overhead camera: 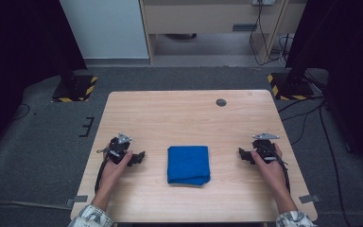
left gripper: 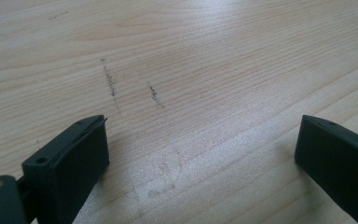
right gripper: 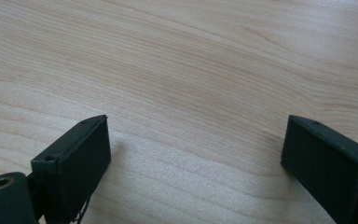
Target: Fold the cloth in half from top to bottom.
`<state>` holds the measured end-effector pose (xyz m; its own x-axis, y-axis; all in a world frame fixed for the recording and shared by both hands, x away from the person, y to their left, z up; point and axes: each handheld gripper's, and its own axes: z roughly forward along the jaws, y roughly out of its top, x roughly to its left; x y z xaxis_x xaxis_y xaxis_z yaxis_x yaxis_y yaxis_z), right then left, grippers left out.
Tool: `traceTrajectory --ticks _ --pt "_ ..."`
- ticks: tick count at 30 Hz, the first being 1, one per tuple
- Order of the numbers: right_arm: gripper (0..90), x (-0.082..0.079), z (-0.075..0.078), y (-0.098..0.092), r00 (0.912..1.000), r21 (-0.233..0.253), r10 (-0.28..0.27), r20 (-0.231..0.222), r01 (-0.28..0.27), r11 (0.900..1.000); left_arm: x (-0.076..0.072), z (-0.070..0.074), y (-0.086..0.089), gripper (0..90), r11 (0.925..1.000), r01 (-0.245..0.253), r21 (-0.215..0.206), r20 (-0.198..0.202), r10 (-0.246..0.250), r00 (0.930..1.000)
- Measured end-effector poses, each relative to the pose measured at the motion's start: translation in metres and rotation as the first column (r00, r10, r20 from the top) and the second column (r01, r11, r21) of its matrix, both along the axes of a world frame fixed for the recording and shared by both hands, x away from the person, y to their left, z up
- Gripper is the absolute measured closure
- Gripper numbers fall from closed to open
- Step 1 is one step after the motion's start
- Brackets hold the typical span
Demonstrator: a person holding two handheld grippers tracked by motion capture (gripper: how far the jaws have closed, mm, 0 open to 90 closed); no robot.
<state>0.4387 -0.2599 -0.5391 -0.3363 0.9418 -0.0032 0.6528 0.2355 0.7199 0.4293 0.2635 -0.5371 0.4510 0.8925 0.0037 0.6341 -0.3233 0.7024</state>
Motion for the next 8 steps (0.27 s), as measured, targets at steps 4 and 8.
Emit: traceTrajectory --ticks 4,8 --pt "8.2 -0.0035 0.0001 0.0025 0.9999 0.004 0.013 -0.002 -0.013 1.000 0.0000 -0.0001 -0.0002 1.6 1.0000 0.001 0.000 0.000 -0.001 1.0000" --pt "8.1 -0.0044 0.0001 0.0029 0.9999 0.002 0.017 0.000 -0.017 1.000 0.0001 -0.0001 -0.0002 1.1 1.0000 0.004 0.002 -0.002 -0.004 1.0000"
